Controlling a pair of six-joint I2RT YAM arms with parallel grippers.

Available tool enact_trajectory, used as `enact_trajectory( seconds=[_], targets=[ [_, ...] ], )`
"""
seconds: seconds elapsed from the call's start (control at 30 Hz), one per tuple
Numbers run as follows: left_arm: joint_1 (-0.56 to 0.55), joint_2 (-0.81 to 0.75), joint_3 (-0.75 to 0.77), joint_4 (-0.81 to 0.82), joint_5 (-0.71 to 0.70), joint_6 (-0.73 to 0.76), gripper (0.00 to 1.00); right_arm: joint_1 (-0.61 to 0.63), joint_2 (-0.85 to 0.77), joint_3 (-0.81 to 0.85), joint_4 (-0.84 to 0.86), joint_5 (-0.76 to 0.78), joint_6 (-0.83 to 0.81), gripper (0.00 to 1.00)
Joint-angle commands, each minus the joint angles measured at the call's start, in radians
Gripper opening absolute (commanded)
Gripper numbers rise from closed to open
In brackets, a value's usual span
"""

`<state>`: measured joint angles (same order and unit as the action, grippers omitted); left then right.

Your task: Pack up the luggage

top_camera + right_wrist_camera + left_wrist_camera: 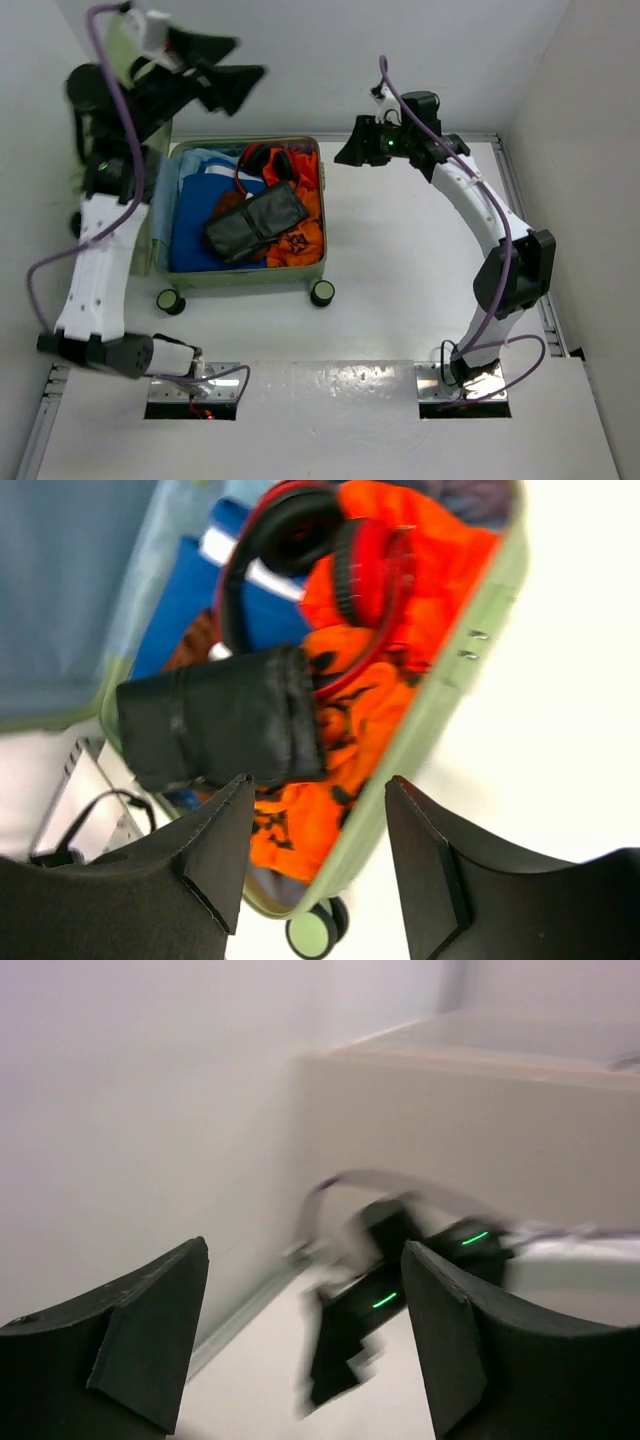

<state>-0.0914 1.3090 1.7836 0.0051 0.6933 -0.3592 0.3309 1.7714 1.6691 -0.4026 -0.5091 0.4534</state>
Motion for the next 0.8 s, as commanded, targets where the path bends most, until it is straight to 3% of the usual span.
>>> enact_trajectory(
  seconds=[0.0,0.07,0.13,0.33,0.47,0.6,0.63,0.77],
  targets=[
    [-0.229,0.143,0.254,0.178,0.034,-0.246,0.8,-0.047,0.025,-0.008,-0.007,-0.003,0.051,0.55],
    [-0.281,0.203,0.475,0.072,-0.035,-0.186,0.8,-0.061,0.028,-0.015,-0.013,0.018,0.073,0.54],
    [-0.266,0.242,0.566,0.033,-0.1,-0.175,0.82,-0.069,0.026,-0.026,-0.022,0.04,0.071,0.54],
    [-0.231,0.075,0.43,0.07,-0.135,0.086,0.84,-0.07,-0.006,-0.124,-0.028,0.073,0.062,0.54],
    [-0.231,0.006,0.43,0.007,-0.303,0.146,0.84,-0.066,0.0,-0.124,-0.041,0.05,0.036,0.54],
    [-0.202,-0.098,0.36,-0.196,-0.671,0.258,0.86,-0.066,-0.03,-0.088,-0.11,0.024,-0.013,0.55],
    [-0.18,-0.131,0.253,-0.218,-0.834,0.284,0.86,-0.063,-0.042,-0.069,-0.166,0.005,-0.027,0.55],
    [-0.117,-0.244,0.036,-0.377,-1.139,0.338,0.86,0.002,-0.13,-0.045,-0.252,-0.159,-0.126,0.63]
  ],
)
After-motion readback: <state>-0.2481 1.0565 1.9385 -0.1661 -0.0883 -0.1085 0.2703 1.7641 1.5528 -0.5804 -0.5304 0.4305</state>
